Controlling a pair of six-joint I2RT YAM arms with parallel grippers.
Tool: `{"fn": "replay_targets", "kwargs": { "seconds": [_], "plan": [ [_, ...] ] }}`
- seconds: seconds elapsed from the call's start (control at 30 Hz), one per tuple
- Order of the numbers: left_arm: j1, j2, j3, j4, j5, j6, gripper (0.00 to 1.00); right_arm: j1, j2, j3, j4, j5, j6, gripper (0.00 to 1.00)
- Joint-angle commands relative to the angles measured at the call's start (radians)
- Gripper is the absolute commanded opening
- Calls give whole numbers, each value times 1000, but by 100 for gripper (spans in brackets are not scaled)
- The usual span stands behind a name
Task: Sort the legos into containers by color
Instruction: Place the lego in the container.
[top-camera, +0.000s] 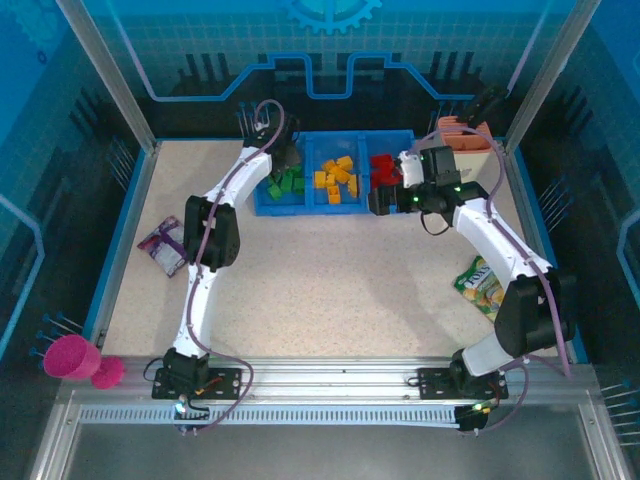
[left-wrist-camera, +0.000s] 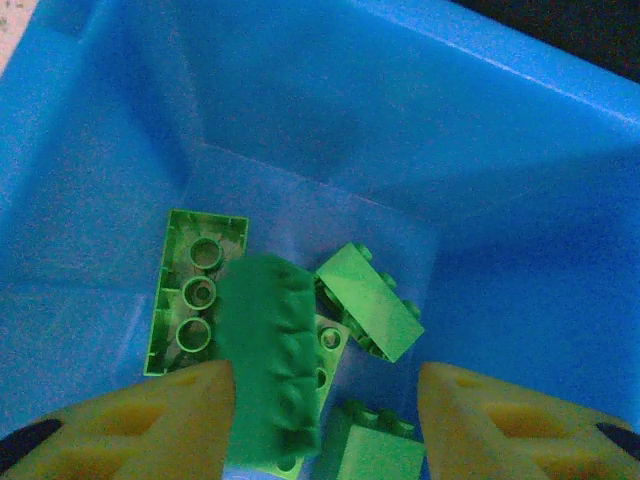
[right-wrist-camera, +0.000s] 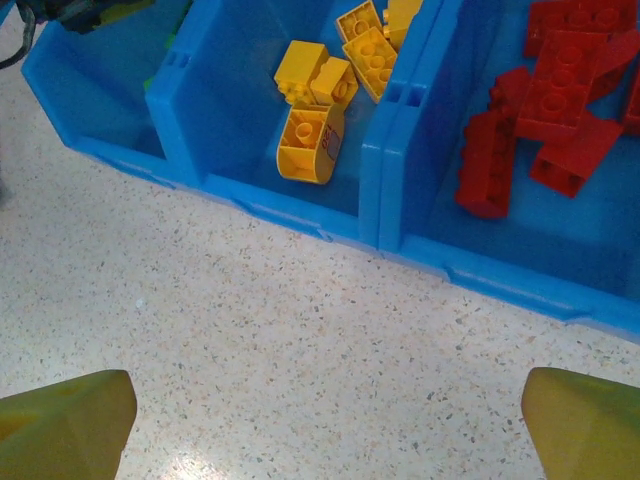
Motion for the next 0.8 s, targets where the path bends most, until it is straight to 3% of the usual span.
{"fn": "replay_targets", "kwargs": {
  "seconds": [0.0,0.17,0.3,0.47,0.7,0.77],
  "plan": [
    [3,-51,-11,-13,4,45,52,17,-31,30,-54,40,-7,100],
    [3,-173,-92,25,25,76,53,38,-73,35,-76,56,2,100],
    [3,-362,-221,50,82,137,56,50,-107,19,-74,79,8,100],
    [5,-790,-711,323,187,254,66,54,-202,-78,15,107,-38,100],
    [18,-1303,-1285,521,46,371,81,52,-266,-217,118,195,-65,100],
    [21,-1419,-1415,556,-16,401,84,57,-319,-313,237,204,-80,100]
  ]
}}
